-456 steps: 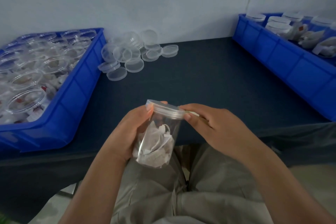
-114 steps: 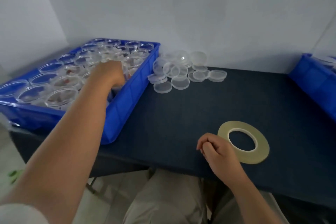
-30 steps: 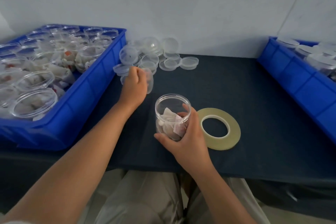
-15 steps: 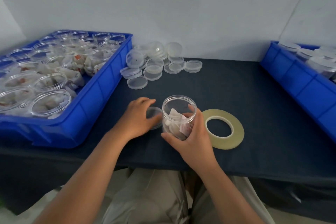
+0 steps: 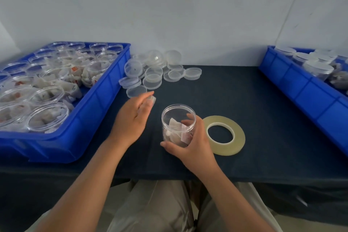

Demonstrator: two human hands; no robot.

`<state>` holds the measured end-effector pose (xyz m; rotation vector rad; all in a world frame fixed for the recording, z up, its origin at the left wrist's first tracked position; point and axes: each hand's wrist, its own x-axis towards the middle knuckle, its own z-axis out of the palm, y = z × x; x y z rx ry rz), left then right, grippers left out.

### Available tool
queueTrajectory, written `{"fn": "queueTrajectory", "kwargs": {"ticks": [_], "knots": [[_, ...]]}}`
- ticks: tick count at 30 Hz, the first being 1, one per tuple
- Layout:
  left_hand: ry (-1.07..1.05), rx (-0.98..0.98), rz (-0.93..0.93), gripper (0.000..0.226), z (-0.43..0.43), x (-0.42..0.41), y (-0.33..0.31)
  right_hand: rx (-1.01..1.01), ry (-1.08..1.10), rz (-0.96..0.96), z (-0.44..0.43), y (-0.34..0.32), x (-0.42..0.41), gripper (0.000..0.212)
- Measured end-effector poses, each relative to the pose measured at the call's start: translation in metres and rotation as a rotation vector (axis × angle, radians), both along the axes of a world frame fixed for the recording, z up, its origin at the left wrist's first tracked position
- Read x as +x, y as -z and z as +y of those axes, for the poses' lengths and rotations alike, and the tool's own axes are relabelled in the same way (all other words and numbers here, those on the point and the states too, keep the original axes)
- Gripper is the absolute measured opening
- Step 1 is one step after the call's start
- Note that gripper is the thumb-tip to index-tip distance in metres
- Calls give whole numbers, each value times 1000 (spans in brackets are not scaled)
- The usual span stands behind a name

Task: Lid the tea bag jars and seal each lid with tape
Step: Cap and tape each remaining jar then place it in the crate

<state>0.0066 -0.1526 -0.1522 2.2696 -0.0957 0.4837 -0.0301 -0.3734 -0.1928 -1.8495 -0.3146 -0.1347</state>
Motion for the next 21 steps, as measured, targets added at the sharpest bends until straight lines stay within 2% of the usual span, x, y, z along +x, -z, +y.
{"fn": "queueTrajectory", "kwargs": {"ticks": [3,6,8,13,16,18,21], "knots": [[152,74,-99,65,-15,-11,-37,-3,-5,-15,0,1,0,94],[363,307,84,55,-35,-21,-61,16,-22,-30,2,0,-1,90],[419,470,213,51,-47,-26,-68,28,-24,-55,3,0,0,90],[320,673,194,69,-80,-32,-67,18,-24,-94,5,4,6,76],[163,870,93,58,-100,-27,-59,-33,-8,-151,8,4,7,66],[131,871,31,59,-102,-24,-52,-76,-10,-125,11,5,7,60],[203,796,-11,67,-93,-24,-48,-92,5,-144,12,4,8,63]]}}
